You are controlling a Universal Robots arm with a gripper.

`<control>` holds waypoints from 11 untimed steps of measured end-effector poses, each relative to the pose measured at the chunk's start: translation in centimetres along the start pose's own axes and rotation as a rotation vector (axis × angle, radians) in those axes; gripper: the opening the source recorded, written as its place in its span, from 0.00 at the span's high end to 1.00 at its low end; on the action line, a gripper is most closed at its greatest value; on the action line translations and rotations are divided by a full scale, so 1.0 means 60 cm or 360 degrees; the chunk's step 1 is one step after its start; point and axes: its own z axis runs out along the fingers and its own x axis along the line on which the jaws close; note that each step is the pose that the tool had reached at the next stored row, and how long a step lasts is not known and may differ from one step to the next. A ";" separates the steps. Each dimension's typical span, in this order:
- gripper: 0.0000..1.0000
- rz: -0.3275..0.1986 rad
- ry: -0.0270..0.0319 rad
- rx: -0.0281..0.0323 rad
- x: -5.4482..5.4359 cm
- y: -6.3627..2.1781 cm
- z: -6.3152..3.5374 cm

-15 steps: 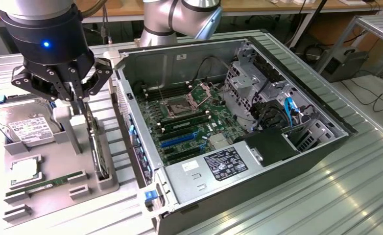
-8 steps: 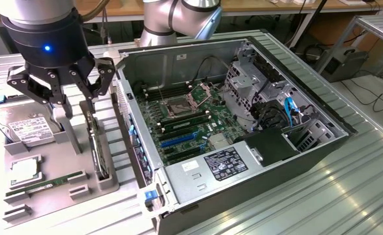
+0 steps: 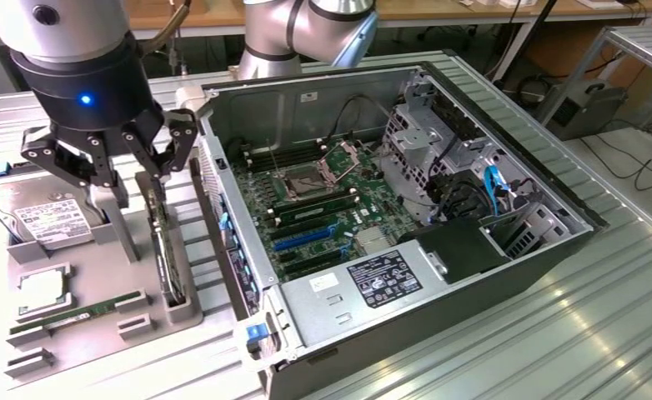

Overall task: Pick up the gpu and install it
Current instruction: 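Pick up the gpu and move the gpu toward the slot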

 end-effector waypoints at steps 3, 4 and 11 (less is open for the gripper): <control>0.58 0.0001 -0.00077 -0.00006 0.001 0.000 0.007; 0.58 0.0001 -0.00098 -0.00008 0.002 0.000 0.009; 0.58 0.0004 -0.00222 -0.00014 0.005 -0.001 0.026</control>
